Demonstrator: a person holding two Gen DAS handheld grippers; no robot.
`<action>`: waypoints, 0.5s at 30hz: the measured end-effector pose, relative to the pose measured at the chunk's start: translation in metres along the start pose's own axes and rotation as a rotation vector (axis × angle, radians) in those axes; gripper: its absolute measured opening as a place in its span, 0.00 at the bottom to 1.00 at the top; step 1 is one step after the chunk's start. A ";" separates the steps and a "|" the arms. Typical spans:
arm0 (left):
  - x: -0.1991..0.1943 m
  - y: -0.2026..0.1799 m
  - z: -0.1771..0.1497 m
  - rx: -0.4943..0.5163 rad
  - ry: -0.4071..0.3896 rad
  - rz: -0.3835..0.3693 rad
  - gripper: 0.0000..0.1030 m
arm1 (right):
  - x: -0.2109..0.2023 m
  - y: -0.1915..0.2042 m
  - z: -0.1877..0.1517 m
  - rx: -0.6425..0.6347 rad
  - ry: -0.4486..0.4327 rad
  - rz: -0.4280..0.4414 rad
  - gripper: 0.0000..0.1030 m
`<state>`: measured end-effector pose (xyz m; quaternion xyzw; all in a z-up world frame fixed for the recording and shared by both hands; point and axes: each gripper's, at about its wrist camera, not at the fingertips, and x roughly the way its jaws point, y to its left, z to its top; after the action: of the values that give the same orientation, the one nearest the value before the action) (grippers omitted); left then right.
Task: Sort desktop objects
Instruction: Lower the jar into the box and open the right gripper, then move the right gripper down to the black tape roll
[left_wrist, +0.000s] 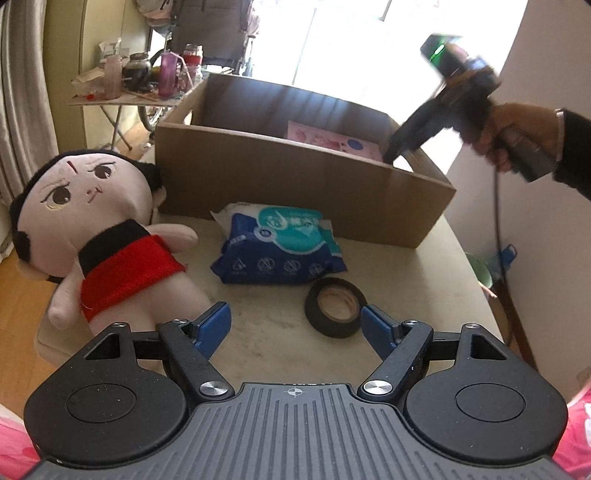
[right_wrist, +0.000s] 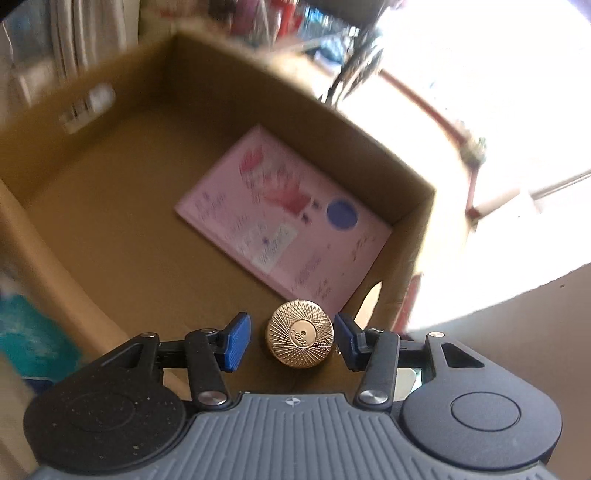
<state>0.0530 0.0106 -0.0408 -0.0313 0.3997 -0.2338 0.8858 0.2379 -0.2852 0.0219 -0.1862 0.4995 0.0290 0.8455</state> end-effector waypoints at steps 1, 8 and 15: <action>0.000 -0.002 -0.002 0.007 -0.002 0.000 0.76 | -0.014 -0.001 -0.005 0.014 -0.034 0.018 0.51; 0.009 -0.021 -0.011 0.053 0.013 -0.005 0.76 | -0.088 0.012 -0.062 0.078 -0.199 0.159 0.52; 0.023 -0.035 -0.018 0.107 0.026 0.000 0.76 | -0.088 0.033 -0.107 0.187 -0.166 0.322 0.52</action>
<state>0.0397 -0.0285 -0.0600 0.0191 0.3980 -0.2554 0.8809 0.0971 -0.2793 0.0416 -0.0218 0.4521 0.1324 0.8818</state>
